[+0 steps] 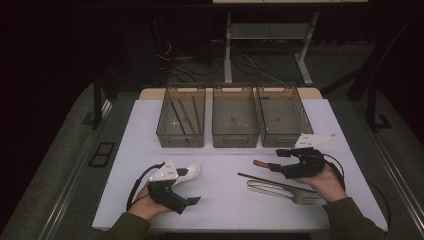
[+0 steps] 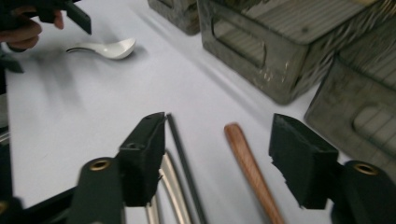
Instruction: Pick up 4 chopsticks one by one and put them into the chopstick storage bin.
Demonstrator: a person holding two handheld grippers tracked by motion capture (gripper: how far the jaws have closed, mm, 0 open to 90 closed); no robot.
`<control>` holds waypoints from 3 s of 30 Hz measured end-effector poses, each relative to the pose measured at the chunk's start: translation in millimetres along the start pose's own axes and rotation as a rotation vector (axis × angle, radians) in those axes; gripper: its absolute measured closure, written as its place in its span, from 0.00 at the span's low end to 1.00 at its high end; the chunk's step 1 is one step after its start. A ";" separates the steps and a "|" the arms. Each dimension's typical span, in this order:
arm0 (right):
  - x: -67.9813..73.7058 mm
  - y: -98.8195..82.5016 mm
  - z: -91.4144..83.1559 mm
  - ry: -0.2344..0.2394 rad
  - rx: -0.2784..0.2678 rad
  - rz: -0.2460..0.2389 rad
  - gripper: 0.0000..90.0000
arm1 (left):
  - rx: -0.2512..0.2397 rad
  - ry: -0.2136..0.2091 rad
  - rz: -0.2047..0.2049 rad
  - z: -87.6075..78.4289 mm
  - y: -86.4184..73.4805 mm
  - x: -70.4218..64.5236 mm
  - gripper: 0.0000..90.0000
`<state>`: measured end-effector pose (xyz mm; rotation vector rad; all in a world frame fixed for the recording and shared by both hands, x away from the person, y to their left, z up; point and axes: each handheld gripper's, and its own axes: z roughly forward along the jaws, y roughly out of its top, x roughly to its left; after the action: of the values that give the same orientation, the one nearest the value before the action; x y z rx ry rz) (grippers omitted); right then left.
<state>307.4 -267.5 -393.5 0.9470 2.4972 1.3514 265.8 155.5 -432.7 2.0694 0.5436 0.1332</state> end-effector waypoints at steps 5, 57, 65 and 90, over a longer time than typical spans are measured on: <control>-2.1 -15.2 -7.3 -0.008 0.039 -0.008 0.49 | 0.007 0.002 0.002 0.1 0.1 -0.2 0.00; -9.7 -42.4 20.0 0.021 0.309 -0.137 0.94 | 0.016 0.008 0.008 1.3 0.1 -0.1 0.00; -10.4 -42.3 20.9 0.015 0.306 -0.139 0.95 | 0.017 0.007 0.009 1.4 0.1 -0.1 0.00; -12.1 -31.5 13.2 0.046 0.245 -0.111 0.96 | 0.013 0.009 0.006 1.1 0.1 0.0 0.00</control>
<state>307.9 -277.9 -428.2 0.8123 2.7516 1.0652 266.2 154.6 -433.2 2.0841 0.5455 0.1430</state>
